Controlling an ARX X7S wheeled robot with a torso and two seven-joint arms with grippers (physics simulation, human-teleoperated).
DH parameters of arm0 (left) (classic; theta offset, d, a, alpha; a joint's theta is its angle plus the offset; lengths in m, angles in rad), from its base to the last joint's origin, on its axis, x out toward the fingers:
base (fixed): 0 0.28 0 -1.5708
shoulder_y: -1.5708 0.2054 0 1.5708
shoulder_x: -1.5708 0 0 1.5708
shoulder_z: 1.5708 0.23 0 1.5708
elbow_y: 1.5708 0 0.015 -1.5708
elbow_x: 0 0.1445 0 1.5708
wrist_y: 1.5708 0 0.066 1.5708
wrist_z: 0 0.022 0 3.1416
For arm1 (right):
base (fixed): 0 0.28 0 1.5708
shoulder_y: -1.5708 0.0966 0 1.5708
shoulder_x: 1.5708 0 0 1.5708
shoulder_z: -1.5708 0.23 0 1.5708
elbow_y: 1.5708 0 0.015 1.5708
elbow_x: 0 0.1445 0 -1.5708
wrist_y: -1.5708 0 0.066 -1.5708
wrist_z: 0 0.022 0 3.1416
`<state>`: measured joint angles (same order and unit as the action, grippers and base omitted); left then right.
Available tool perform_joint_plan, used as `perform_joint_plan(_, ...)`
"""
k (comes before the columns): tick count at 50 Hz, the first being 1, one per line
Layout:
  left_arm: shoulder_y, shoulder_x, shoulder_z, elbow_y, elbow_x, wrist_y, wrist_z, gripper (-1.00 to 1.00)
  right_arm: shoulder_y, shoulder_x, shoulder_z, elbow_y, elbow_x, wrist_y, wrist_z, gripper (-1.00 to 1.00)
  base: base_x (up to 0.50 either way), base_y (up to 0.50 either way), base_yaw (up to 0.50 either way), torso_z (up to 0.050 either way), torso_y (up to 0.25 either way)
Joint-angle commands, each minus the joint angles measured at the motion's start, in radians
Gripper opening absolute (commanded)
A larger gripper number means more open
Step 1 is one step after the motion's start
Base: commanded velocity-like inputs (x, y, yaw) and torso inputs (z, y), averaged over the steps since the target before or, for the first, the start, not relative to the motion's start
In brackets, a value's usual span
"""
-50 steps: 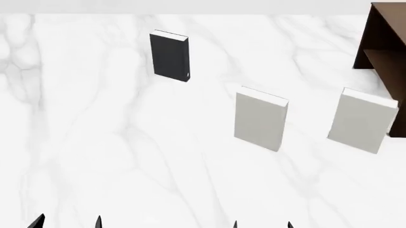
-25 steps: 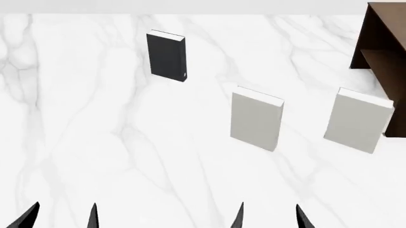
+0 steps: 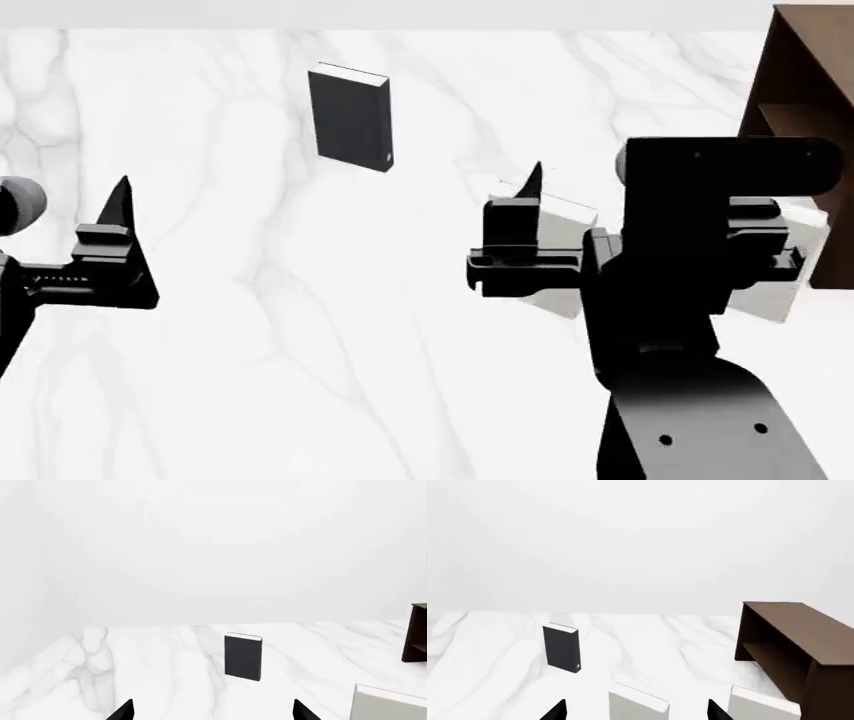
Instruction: Pick up the book on the left and place it on top of the shelf.
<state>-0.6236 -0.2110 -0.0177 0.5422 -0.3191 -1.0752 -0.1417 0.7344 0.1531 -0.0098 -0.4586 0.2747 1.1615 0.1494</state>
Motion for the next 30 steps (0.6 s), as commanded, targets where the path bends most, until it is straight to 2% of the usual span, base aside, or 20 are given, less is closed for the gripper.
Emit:
perform_joint_plan(1, -0.162, -0.018, -0.031, 0.038, -0.053, -0.179, 0.0, 1.0, 0.167, 0.003, 0.031, -0.016, 0.054, 0.198, -0.005, 1.0, 0.5, 0.0, 0.0, 0.0, 0.0)
perform_joint_plan(11, -0.139, -0.026, -0.031, 0.02, -0.049, -0.145, 0.002, 1.0, 0.15, 0.01, 0.004, 0.041, 0.044, 0.143, -0.005, 1.0, 0.5, 0.0, 0.0, 0.0, 0.0)
perform_joint_plan(30, -0.128, -0.033, -0.034, 0.015, -0.049, -0.13, -0.006, 1.0, 0.135, 0.018, -0.02, 0.043, 0.061, 0.145, -0.008, 1.0, 0.5, 0.0, 0.0, 0.0, 0.001)
